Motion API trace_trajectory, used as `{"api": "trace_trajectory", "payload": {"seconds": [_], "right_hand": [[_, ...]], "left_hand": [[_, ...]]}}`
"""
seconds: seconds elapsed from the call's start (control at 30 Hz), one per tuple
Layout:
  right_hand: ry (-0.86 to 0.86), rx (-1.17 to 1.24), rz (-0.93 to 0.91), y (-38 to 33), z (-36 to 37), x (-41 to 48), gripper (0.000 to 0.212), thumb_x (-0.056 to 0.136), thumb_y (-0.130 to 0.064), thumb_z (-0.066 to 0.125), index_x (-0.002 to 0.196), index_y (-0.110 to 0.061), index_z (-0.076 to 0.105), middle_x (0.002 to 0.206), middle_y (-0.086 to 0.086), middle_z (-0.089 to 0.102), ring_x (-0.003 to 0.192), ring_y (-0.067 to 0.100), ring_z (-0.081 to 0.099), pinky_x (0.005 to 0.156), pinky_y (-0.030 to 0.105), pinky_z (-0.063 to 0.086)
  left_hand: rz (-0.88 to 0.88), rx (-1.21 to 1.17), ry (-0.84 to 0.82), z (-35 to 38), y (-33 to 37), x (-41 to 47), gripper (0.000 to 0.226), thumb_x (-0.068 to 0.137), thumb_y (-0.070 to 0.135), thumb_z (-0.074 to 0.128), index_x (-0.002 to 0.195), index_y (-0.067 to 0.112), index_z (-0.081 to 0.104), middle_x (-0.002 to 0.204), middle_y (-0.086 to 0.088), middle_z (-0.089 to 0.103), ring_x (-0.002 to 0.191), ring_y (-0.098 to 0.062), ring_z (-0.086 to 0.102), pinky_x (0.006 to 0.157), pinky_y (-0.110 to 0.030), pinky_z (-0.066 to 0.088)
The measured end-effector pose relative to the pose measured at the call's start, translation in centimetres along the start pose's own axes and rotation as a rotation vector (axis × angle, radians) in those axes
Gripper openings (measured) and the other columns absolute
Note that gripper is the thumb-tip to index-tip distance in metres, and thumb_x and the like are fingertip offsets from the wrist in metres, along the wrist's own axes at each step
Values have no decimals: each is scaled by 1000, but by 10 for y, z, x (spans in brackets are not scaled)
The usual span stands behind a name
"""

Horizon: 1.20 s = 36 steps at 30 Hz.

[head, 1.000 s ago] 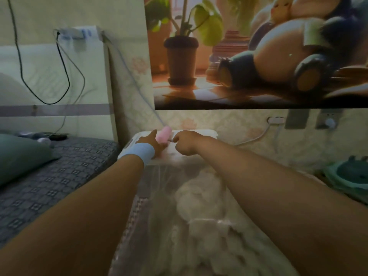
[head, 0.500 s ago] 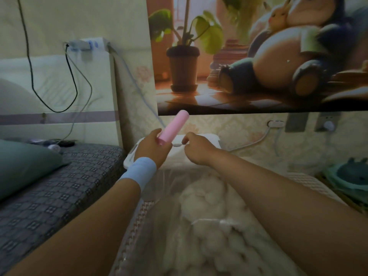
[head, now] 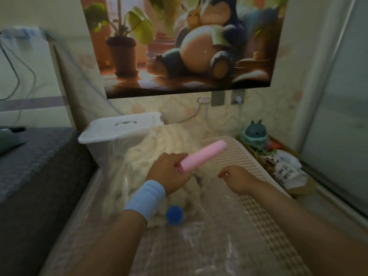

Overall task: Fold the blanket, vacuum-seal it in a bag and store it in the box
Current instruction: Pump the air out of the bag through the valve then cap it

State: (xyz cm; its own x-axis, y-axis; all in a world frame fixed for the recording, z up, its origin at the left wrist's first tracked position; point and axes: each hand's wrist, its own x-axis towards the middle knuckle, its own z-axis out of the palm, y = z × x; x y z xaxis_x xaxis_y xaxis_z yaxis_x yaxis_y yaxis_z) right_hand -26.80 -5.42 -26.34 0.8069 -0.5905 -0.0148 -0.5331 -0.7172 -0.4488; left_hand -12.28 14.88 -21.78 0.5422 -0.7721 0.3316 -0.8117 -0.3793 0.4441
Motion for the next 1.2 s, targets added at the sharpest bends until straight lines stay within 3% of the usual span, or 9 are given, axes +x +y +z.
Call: {"api": "trace_trajectory", "payload": {"seconds": [0.4,0.5,0.57,0.63,0.77,0.93,1.0,1.1,1.2], "right_hand": [[-75,120,177,103,25,-60,59,95,-16,62,150,-21,41,148,7,48,124,26,55,94,32,48],[43,171,149,92,6,-64,45,100,-15,52,145,-18,51,150,5,48,127,25,53,100,37,48],[99,330,167,70,-2,-70,32,101,-20,48,128,-16,64,134,5,62,111,23,63,88,35,51],[21,617,225,38,-6,-82,33,100,-32,46,121,-14,64,112,4,72,88,23,69,70,33,50],[-171,966,158,-7,0,-107,37,101,-52,43,124,-23,48,115,10,71,96,28,72,75,41,56],[-115,1012,74,-27,11,-119,41,97,-22,61,135,-25,46,117,6,67,97,29,70,79,49,60],[-138,943,6,-30,8,-122,47,96,-21,63,136,-36,45,116,2,68,99,25,69,82,46,59],[-206,816,-74,-34,6,-125,48,94,-21,65,138,-33,51,112,-1,69,97,18,68,80,39,60],[-260,658,-134,-37,12,-125,53,90,-23,70,141,-21,53,118,3,67,103,17,66,87,35,59]], "left_hand": [[98,-6,-63,78,18,-59,65,69,48,52,130,27,58,101,1,68,94,-19,59,84,-36,51],[40,-89,-57,78,26,-64,62,69,47,61,127,24,61,101,0,67,88,-16,60,83,-31,50],[7,-152,-37,74,36,-67,59,72,42,68,127,22,62,102,1,67,85,-14,59,79,-26,47],[-33,-230,-18,73,43,-72,54,76,34,74,127,23,62,103,4,66,83,-11,57,75,-22,44],[-65,-395,-26,67,51,-85,57,72,25,80,125,25,60,108,6,64,83,-8,60,66,-14,47],[-109,-652,-210,49,58,-101,29,80,17,71,106,28,64,108,0,64,87,-15,64,74,-32,56],[-48,-533,-66,42,50,-103,35,75,10,58,101,32,66,104,0,62,92,-19,61,85,-35,51],[314,-31,157,28,40,-102,62,64,3,57,123,23,58,121,-1,52,114,-25,48,99,-33,41],[387,292,96,22,38,-106,78,67,14,69,138,29,44,149,-2,33,137,-30,27,113,-44,26]]}}
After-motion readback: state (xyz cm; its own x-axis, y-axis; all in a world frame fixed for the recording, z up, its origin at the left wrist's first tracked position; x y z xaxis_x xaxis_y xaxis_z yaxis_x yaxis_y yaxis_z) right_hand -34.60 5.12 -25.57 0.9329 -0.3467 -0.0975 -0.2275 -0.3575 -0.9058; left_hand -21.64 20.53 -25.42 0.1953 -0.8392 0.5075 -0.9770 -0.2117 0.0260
